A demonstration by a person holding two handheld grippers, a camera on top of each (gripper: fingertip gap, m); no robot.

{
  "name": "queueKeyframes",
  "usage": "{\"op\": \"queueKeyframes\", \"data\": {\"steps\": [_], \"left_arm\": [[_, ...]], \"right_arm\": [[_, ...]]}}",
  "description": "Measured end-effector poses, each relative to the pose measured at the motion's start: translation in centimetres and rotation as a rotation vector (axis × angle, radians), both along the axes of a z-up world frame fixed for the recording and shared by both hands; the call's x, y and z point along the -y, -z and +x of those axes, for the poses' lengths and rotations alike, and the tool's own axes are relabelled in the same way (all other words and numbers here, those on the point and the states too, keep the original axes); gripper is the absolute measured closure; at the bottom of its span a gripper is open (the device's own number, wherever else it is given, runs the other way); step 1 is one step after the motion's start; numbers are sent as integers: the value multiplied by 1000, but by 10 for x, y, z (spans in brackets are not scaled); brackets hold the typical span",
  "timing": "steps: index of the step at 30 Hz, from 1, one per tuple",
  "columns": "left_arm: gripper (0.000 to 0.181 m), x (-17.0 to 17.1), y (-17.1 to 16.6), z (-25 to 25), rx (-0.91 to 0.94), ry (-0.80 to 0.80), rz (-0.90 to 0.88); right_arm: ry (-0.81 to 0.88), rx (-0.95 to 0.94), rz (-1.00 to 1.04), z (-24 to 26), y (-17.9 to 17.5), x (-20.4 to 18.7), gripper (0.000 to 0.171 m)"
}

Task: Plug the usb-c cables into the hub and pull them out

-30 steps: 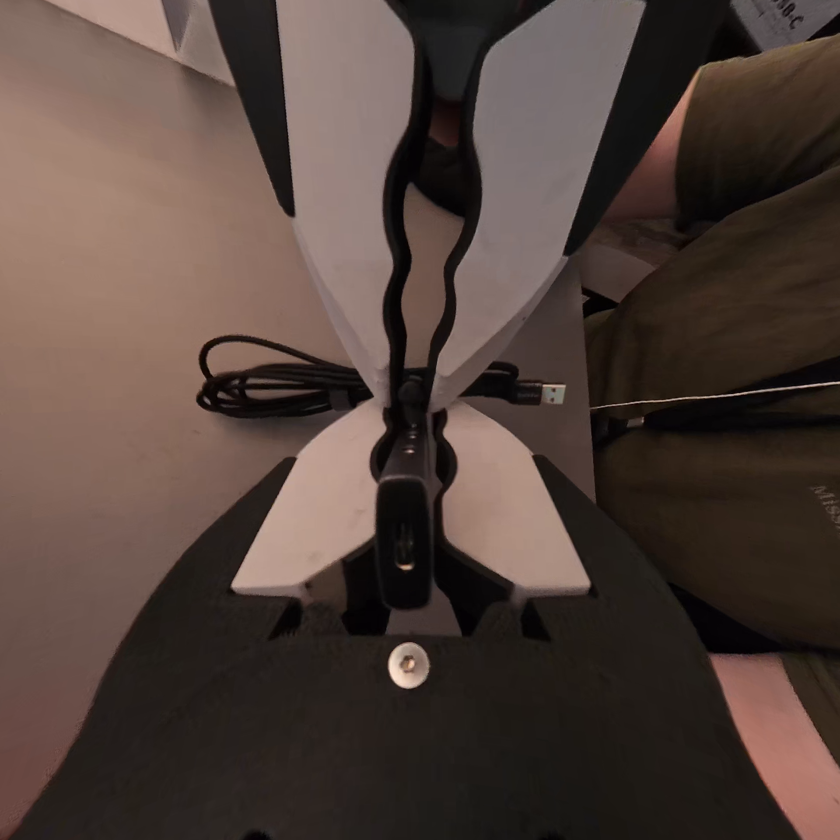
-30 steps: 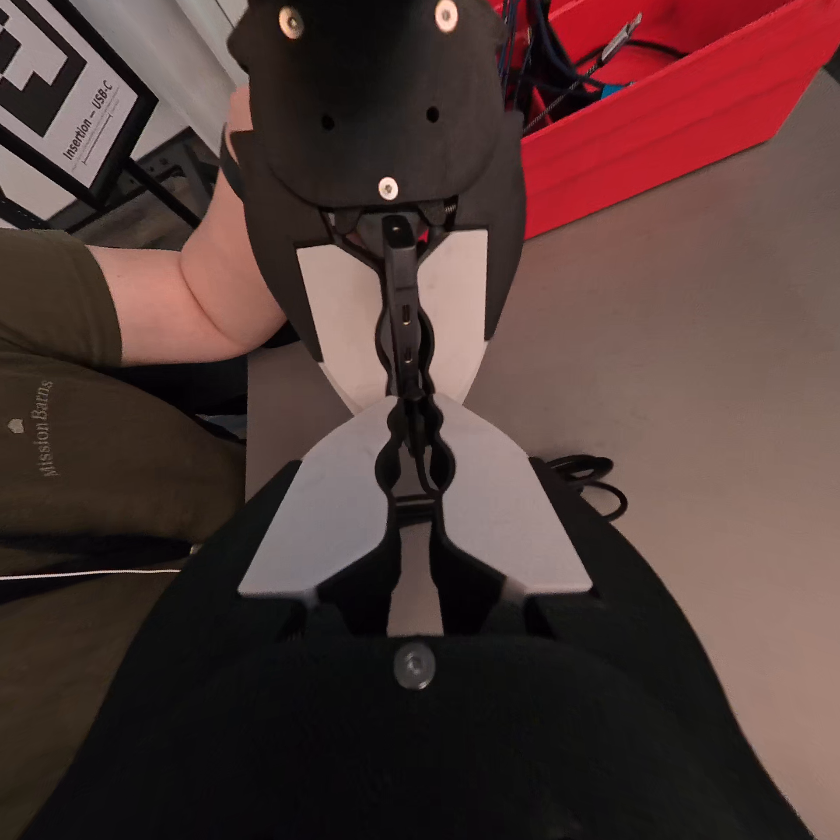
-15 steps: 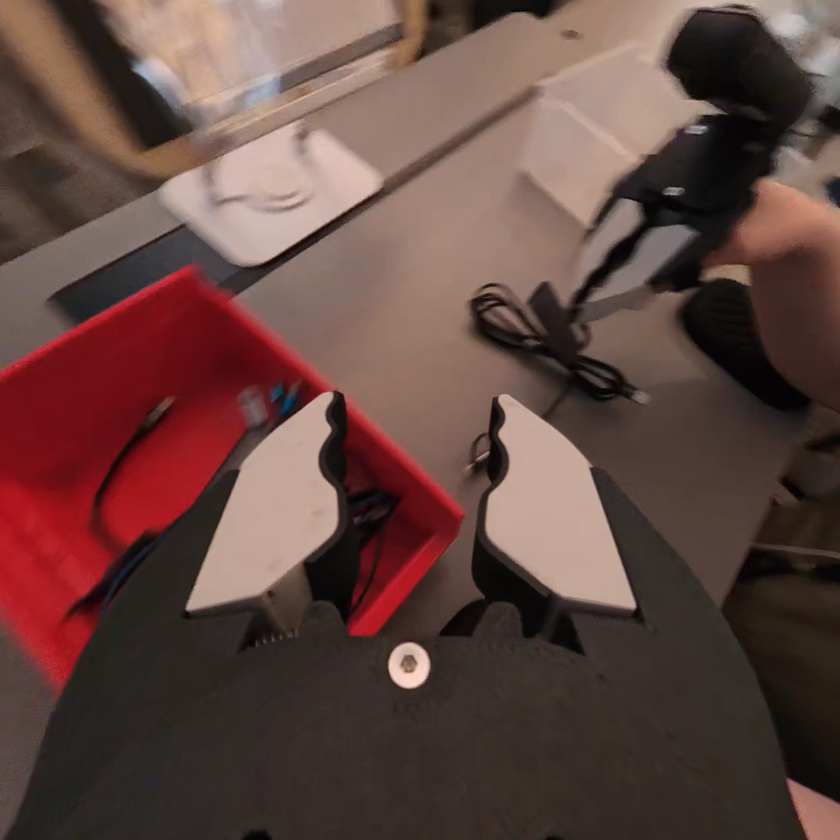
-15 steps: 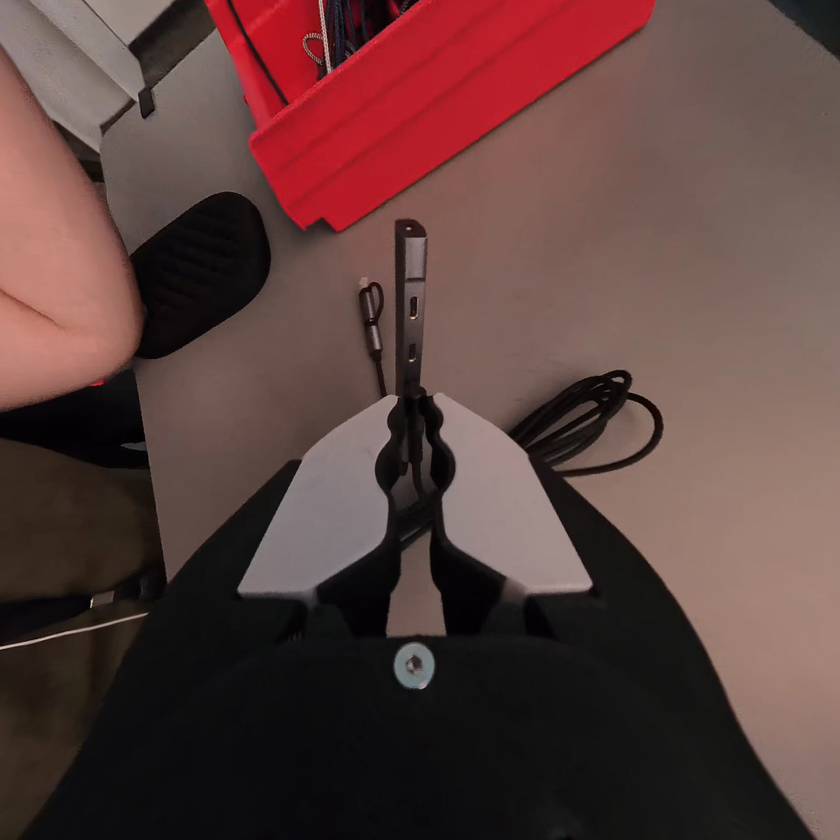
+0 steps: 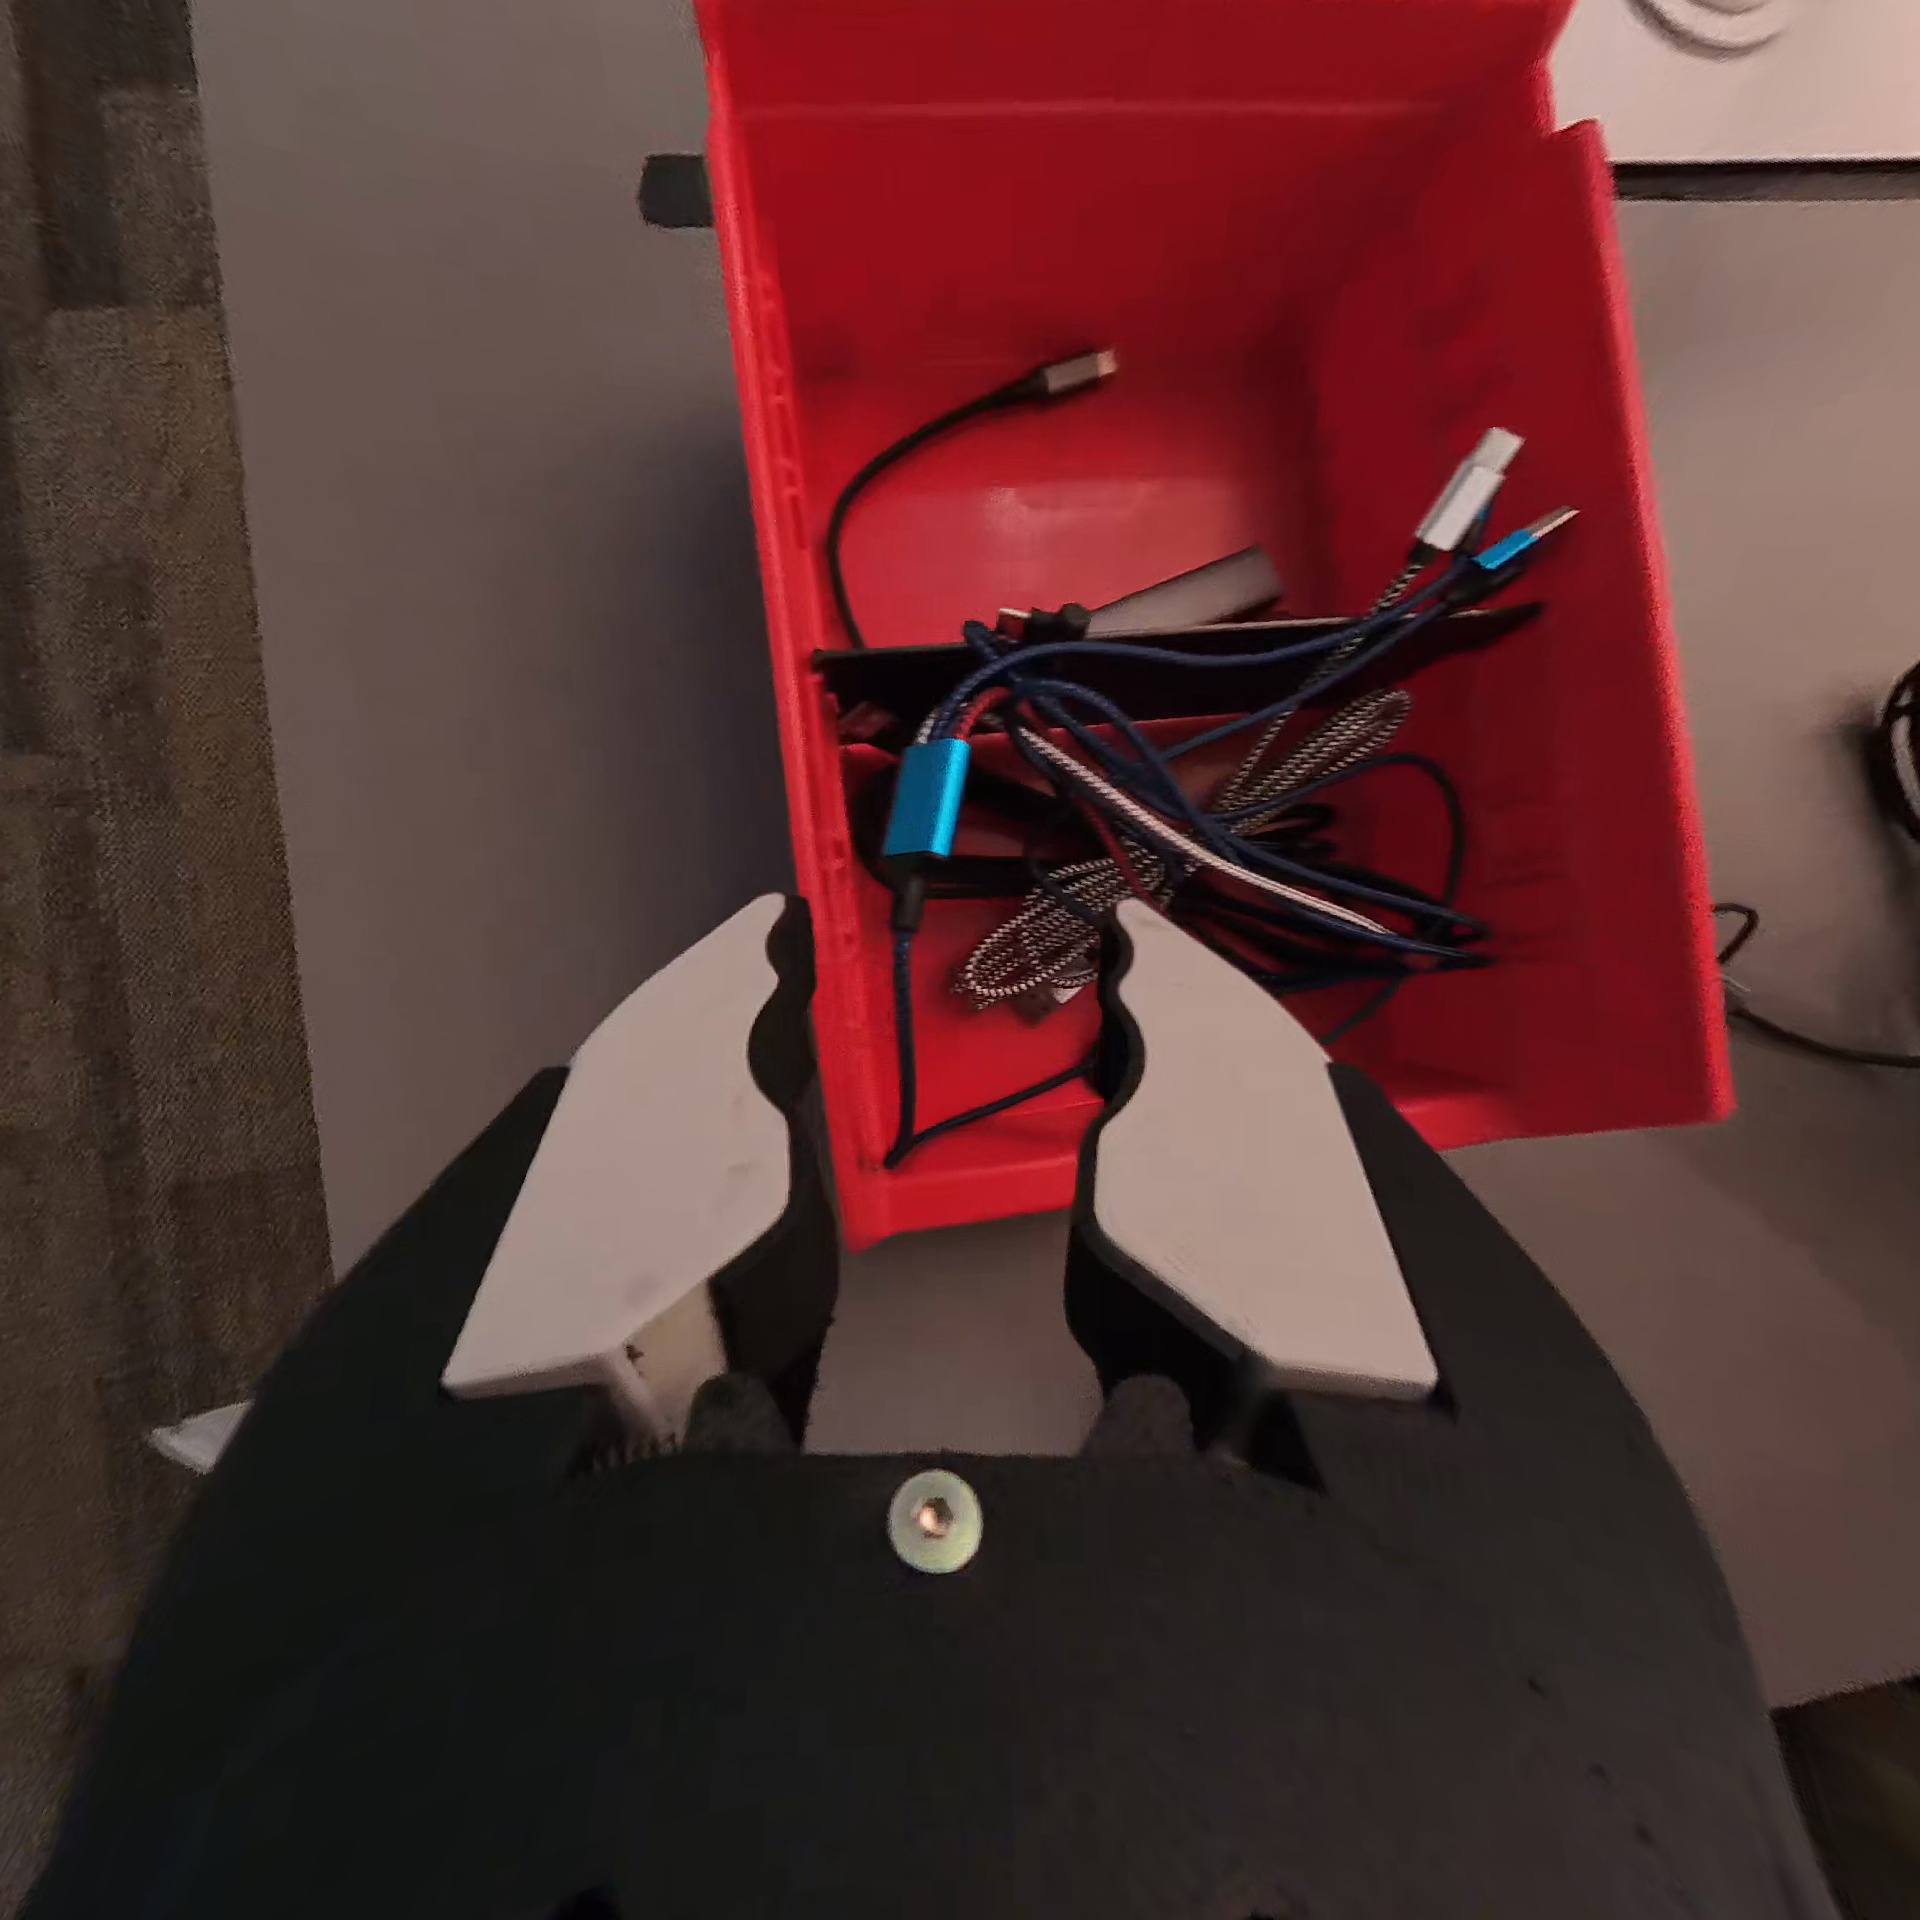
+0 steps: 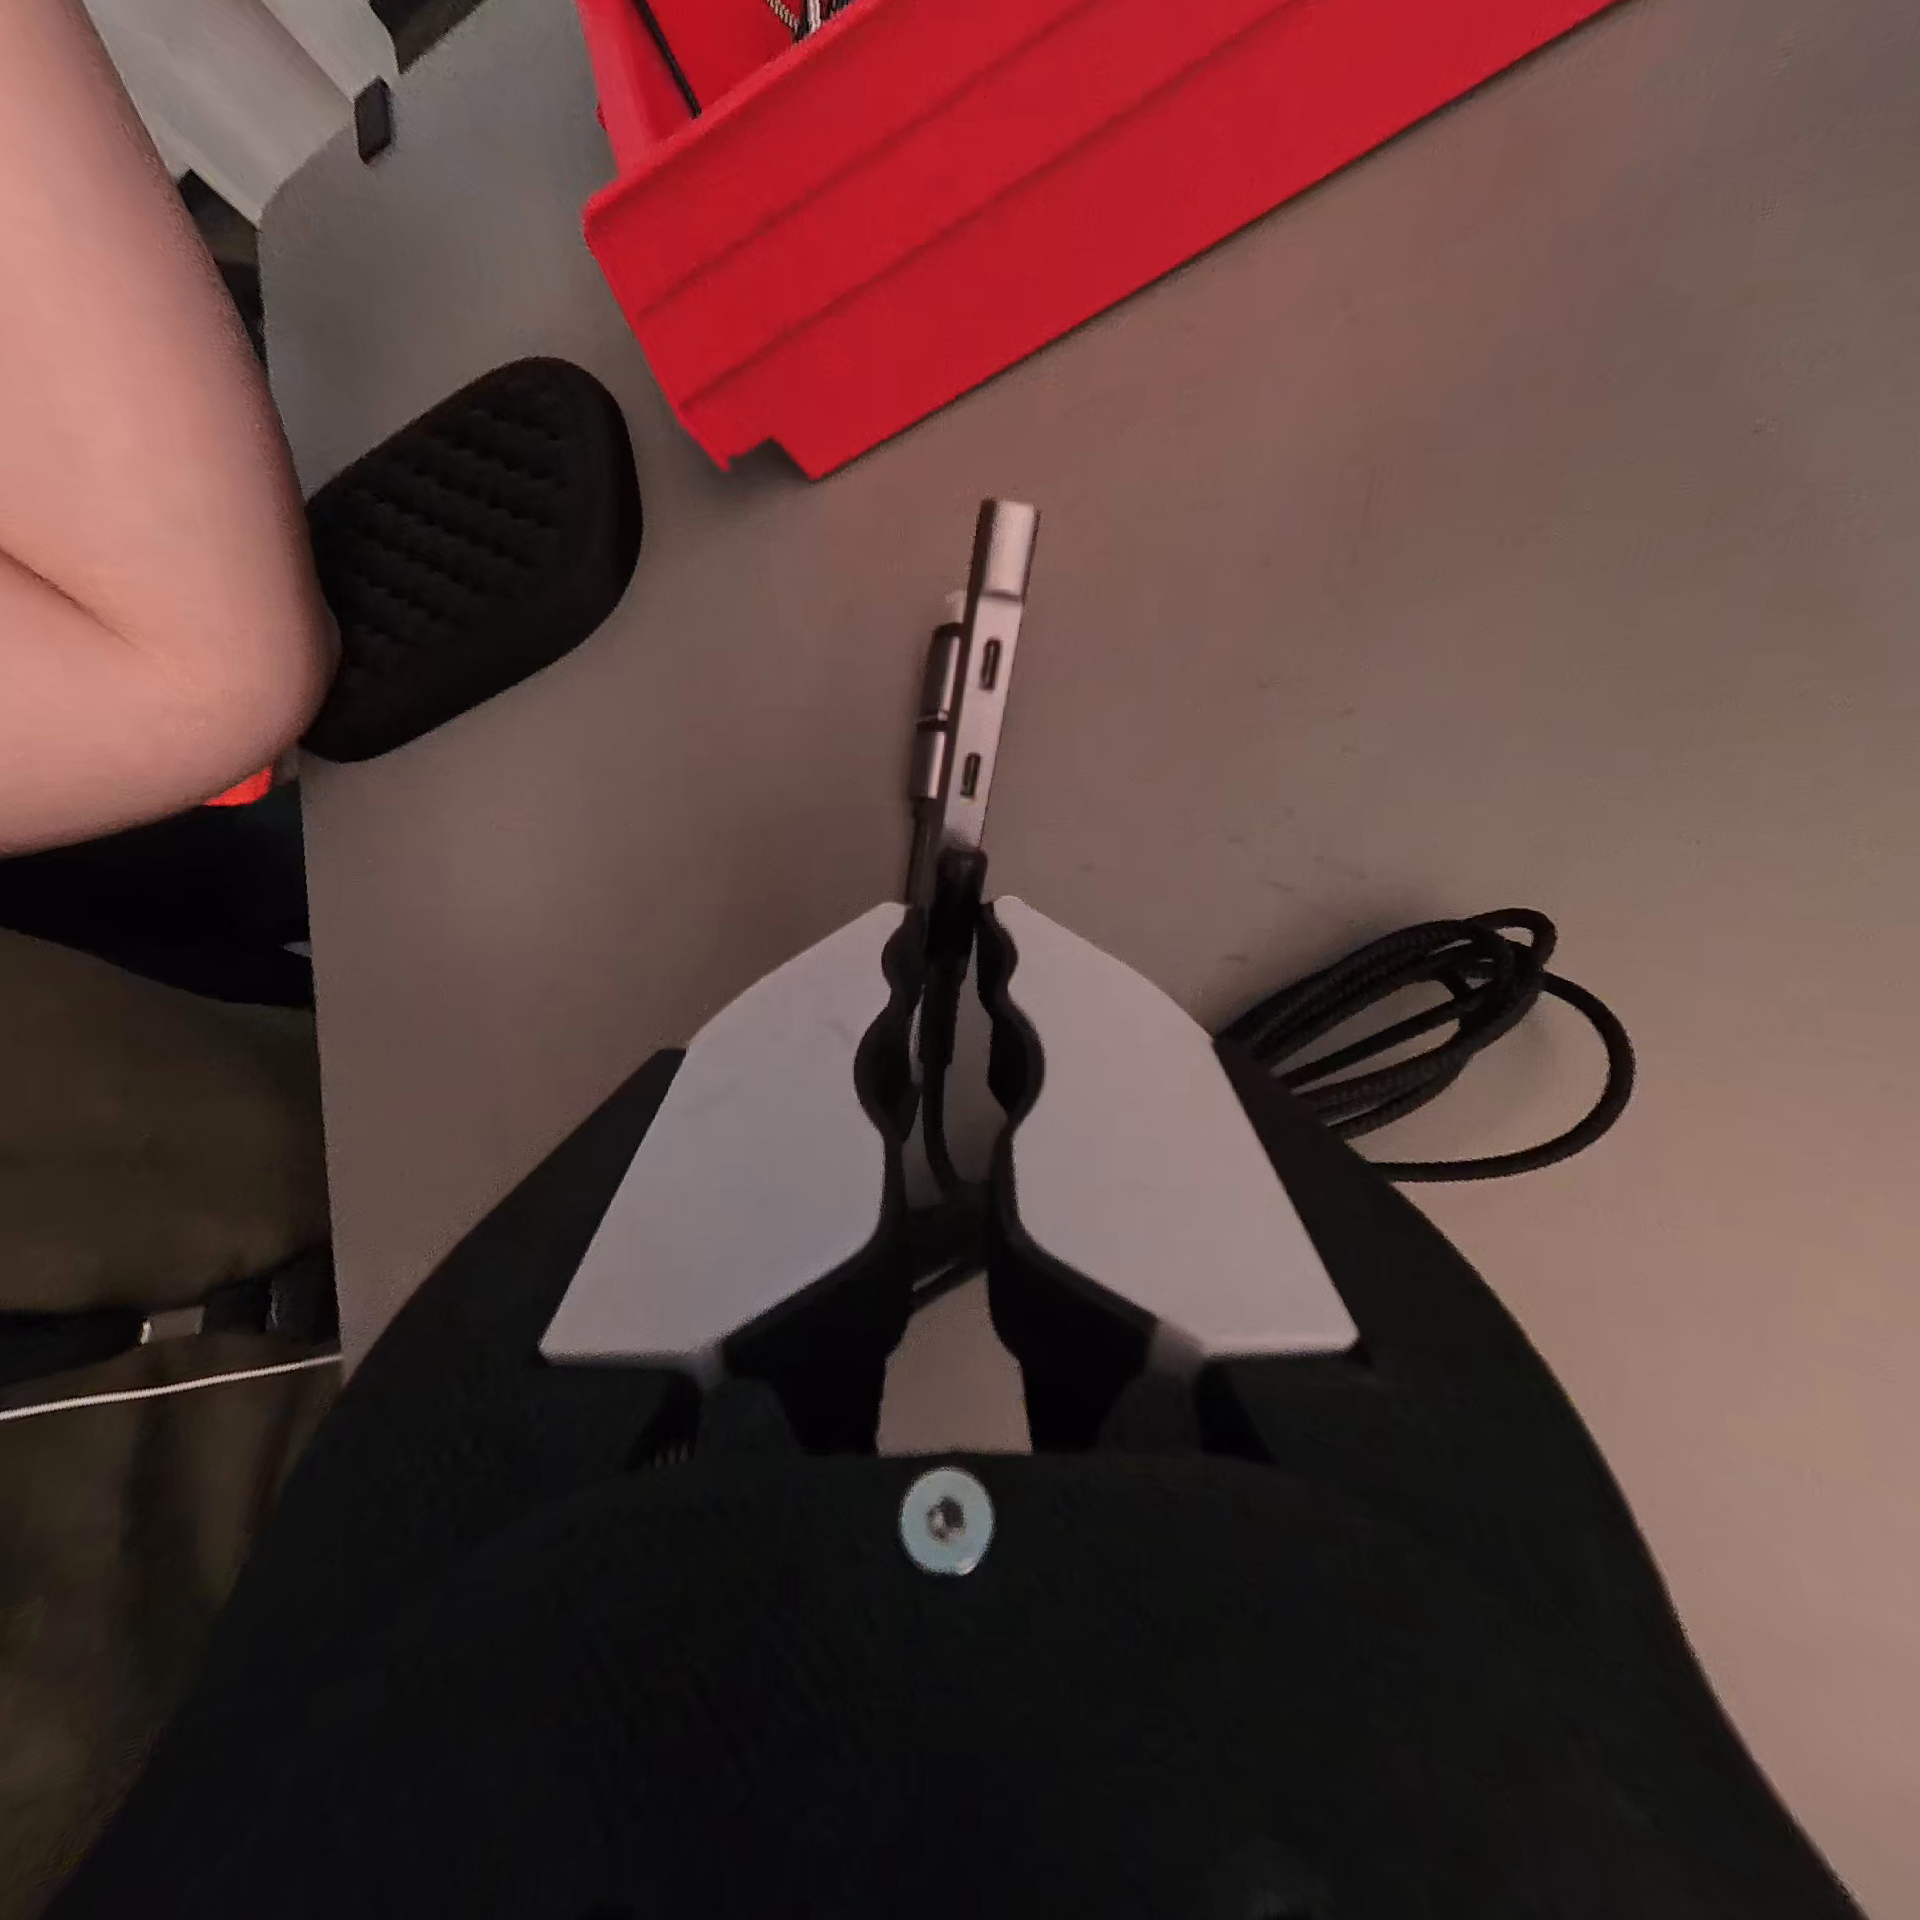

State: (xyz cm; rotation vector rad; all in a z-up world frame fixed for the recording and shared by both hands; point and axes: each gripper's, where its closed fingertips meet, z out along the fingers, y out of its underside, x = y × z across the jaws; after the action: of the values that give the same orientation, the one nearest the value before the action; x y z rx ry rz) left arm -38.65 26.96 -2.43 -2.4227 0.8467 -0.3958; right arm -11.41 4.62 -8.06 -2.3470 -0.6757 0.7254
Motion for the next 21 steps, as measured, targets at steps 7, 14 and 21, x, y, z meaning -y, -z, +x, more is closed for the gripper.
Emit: {"op": "queueKeyframes", "data": {"steps": [7,14,21], "left_arm": [[131,-6,3,6,-22,22,30],[135,-14,25,10,-74,37,-8],[165,-20,36,7,-220,63,27]], "right_arm": [[-8,63,67,8,-9,0,153],[-2,72,75,11,-11,0,150],[-12,67,74,9,-13,1,150]]}}
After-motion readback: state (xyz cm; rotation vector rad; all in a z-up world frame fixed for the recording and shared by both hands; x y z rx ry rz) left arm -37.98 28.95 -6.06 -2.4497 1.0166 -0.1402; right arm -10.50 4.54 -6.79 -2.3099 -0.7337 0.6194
